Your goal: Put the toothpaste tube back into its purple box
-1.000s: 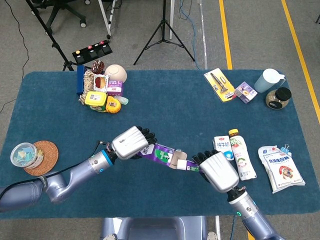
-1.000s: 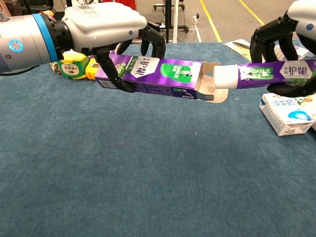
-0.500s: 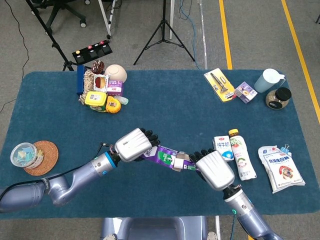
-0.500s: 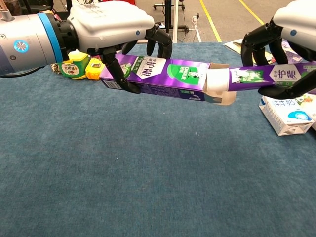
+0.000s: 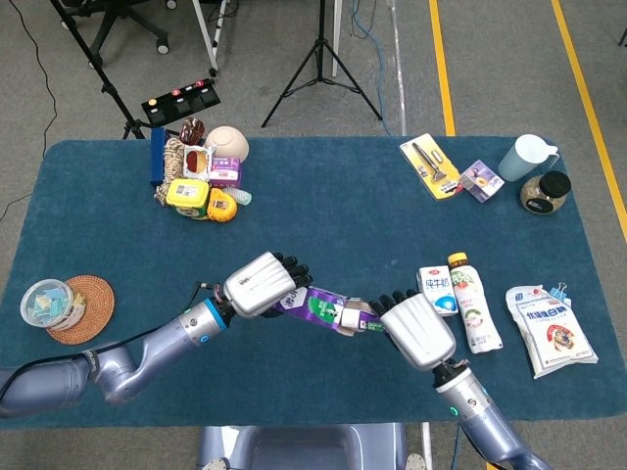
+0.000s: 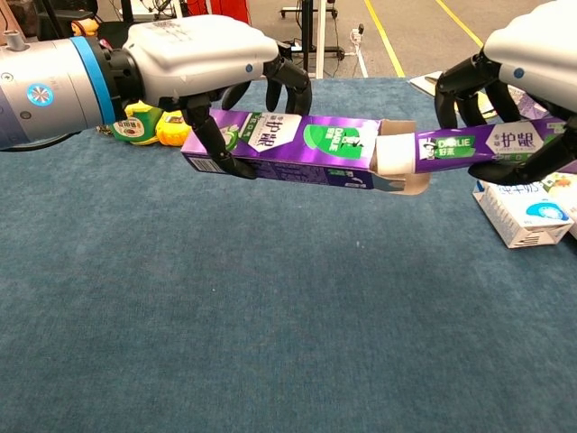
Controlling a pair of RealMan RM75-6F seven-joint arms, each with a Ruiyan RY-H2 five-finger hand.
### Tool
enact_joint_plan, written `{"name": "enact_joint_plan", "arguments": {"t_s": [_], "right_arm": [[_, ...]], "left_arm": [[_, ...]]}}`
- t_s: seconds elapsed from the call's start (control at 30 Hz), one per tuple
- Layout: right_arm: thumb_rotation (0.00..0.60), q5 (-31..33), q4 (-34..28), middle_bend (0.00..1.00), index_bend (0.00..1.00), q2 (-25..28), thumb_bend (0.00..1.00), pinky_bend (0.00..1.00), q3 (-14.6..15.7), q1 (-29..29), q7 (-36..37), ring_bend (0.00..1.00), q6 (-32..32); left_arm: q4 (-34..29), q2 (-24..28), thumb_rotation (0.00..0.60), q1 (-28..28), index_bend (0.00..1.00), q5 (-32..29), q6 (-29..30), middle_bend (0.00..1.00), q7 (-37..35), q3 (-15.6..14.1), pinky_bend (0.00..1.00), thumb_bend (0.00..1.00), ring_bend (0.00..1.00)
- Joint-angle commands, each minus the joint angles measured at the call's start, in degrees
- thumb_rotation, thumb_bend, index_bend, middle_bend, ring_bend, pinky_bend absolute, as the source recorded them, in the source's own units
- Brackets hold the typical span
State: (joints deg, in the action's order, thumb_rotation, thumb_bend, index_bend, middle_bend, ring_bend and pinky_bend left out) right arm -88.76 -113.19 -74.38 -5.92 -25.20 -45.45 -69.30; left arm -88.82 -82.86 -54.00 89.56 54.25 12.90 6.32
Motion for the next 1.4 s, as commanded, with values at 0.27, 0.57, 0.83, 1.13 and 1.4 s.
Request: {"name": "enact_joint_plan", "arguments": {"t_s": [0.27, 0.57, 0.83, 1.13, 1.4], "right_arm": [[0.600, 4.13, -2.13, 0.65, 0.58, -1.08, 0.71, 0.72, -0.45, -0.96, -6.66, 0.62, 1.03], [0.600, 6.88, -4.42, 0.65, 0.58, -1.87, 0.71, 0.73, -0.40, -1.34, -11.94, 0.62, 0.45], [0.600, 8.94, -6.08, 0.65, 0.58, -3.47, 0.71, 0.73, 0.41, -1.45, -17.23, 0.62, -0.80], [0.600, 11.56, -6.15, 0.65, 0.58, -5.41, 0.72, 0.73, -0.03, -2.81, -20.49, 0.62, -1.15], [0.600, 14.20, -7.01, 0.65, 0.58, -7.29, 0.71, 0.73, -0.66, -4.75, -24.01, 0.62, -1.14]], "left_arm": [[-0.40, -0.83, 0.600, -0.03, 0.48, 0.01, 0.17, 0.39, -0.55, -0.17, 0.59, 0.20, 0.37], [-1.44, -1.76, 0.600, -0.33, 0.48, -1.60, -0.75, 0.39, 1.30, 0.32, 0.58, 0.20, 0.37], [-3.40, -2.71, 0.600, -0.50, 0.48, -6.69, -1.96, 0.39, 4.76, 2.16, 0.59, 0.21, 0.37], [-4.96, -3.71, 0.600, -1.16, 0.48, -12.12, -3.52, 0.39, 8.46, 3.31, 0.59, 0.21, 0.37], [-5.51, -4.74, 0.600, -1.63, 0.48, -13.92, -3.65, 0.39, 9.49, 3.57, 0.59, 0.21, 0.37]]}}
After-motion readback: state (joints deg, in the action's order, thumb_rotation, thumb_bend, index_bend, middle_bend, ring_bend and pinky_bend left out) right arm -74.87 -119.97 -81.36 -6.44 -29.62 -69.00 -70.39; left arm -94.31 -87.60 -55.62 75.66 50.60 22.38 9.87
